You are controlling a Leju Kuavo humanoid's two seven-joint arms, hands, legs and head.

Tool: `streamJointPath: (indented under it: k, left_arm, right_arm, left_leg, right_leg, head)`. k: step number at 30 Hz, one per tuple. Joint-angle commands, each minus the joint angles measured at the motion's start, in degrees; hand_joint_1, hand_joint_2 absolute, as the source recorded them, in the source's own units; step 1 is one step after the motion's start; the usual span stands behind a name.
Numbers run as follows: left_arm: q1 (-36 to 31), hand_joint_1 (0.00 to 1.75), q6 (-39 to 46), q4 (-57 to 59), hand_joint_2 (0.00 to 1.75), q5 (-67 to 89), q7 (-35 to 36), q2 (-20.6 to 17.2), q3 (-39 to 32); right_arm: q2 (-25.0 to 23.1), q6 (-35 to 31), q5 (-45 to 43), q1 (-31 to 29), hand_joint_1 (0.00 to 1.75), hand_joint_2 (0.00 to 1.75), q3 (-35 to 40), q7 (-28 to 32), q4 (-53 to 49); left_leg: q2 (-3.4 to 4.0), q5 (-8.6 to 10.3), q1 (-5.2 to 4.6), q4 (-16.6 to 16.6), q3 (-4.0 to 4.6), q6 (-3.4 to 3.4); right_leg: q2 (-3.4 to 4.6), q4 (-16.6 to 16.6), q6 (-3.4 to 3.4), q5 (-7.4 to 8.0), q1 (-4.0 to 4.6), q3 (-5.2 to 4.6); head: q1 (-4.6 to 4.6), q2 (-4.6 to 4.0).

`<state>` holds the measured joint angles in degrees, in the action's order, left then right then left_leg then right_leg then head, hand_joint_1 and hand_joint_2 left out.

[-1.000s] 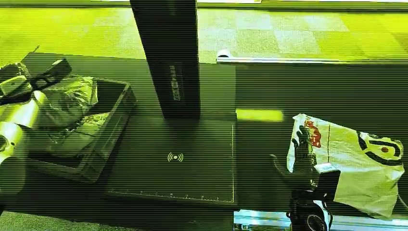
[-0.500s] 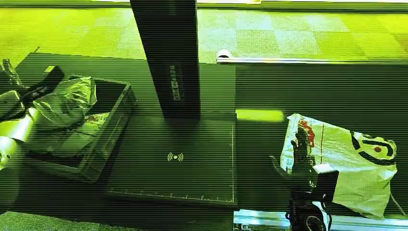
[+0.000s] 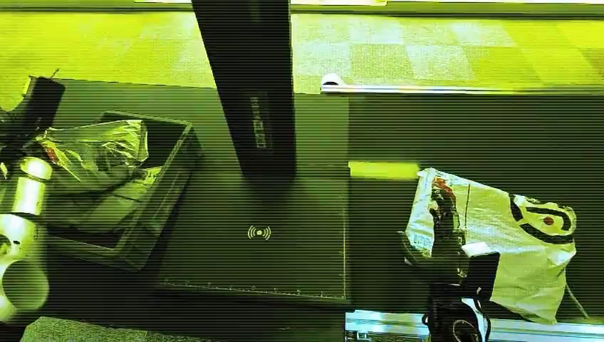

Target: Moved the parcel from conveyor to table for the left to box.

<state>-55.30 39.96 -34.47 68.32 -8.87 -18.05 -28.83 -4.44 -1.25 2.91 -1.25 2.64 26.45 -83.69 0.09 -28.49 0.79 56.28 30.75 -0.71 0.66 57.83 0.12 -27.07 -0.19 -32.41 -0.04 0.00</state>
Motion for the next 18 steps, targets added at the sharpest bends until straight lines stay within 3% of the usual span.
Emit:
streamJointPath:
  k: [1,2,6,8,9,11,13,15,18]
  left_arm:
    - [-2.8,0.0,0.0,-9.0,1.75,-3.0,-25.5,10.2,-23.9]
    - [-3.5,0.0,0.0,-8.9,1.75,-6.2,-31.1,11.6,-25.9]
    - [9.6,0.0,0.0,-29.3,1.75,-24.6,-31.1,15.8,-6.9]
    - [14.4,0.0,0.0,-29.9,1.75,-35.4,-31.1,16.7,1.8]
    - [16.3,0.0,-4.1,-28.2,1.75,-44.4,-31.1,15.9,8.5]
    - [23.3,0.0,-18.5,-36.4,1.75,-57.9,-27.2,15.4,19.4]
    - [29.5,0.0,-24.8,-42.1,1.75,-64.1,-26.2,15.8,25.4]
    - [34.4,0.0,-36.7,-45.1,1.75,-74.7,-21.1,16.1,29.4]
    - [40.9,0.0,-44.6,-46.4,1.75,-77.8,-17.4,16.4,35.4]
  right_arm:
    - [1.5,0.4,-0.7,-0.6,0.0,1.75,0.9,0.9,2.8]
    - [1.4,0.4,-0.8,-0.2,0.0,1.75,0.8,1.3,3.0]
    - [1.2,0.7,-0.5,1.3,0.0,1.75,0.8,2.7,3.3]
    - [1.5,0.6,-0.5,1.2,0.0,1.75,0.4,2.8,3.1]
    - [2.0,0.6,-0.5,1.1,0.0,1.75,0.3,2.8,2.9]
    - [2.7,1.0,-1.3,0.5,0.0,1.75,-1.0,2.6,2.6]
    - [2.9,1.6,-1.6,0.0,0.0,1.75,-1.7,2.5,2.4]
    - [2.6,2.0,-1.5,-0.1,0.0,1.75,-2.0,2.4,2.0]
    - [2.1,2.3,-1.2,-0.4,0.0,1.75,-2.1,1.9,1.3]
  left_leg:
    - [-0.11,0.04,0.04,0.0,0.06,0.05]
    - [-0.15,0.08,0.04,0.0,0.1,0.08]
    - [-0.24,0.08,0.0,-0.1,-0.02,0.07]
    - [-0.04,0.02,-0.08,-0.1,-0.05,0.05]
    - [-0.16,0.09,-0.1,-0.2,-0.1,0.09]
    - [-0.28,0.06,-0.13,-0.1,-0.03,0.06]
    - [-0.2,0.07,-0.15,-0.1,-0.01,0.08]
    - [-0.18,0.08,-0.15,-0.1,0.03,0.1]
    - [-0.04,0.02,-0.21,-0.1,-0.07,0.11]
  right_leg:
    - [-0.16,-0.1,0.04,0.03,0.04,0.01]
    - [-0.21,-0.1,0.06,0.06,0.05,0.0]
    - [-0.27,-0.2,0.06,0.02,0.01,0.15]
    - [-0.11,-0.1,0.03,0.0,-0.09,0.11]
    - [-0.26,-0.2,0.04,0.03,-0.11,0.19]
    - [-0.3,-0.1,0.04,-0.02,-0.15,0.09]
    - [-0.25,-0.2,0.05,0.03,-0.17,0.05]
    - [-0.24,-0.2,0.08,0.06,-0.17,0.06]
    - [-0.08,-0.2,0.08,0.04,-0.22,0.12]
  head:
    - [0.0,0.0]
    - [0.0,-0.02]
    - [0.02,0.0]
    - [0.0,0.0]
    - [0.0,0.0]
    - [0.0,0.0]
    - [0.0,0.0]
    - [0.0,0.0]
    - [0.02,0.0]
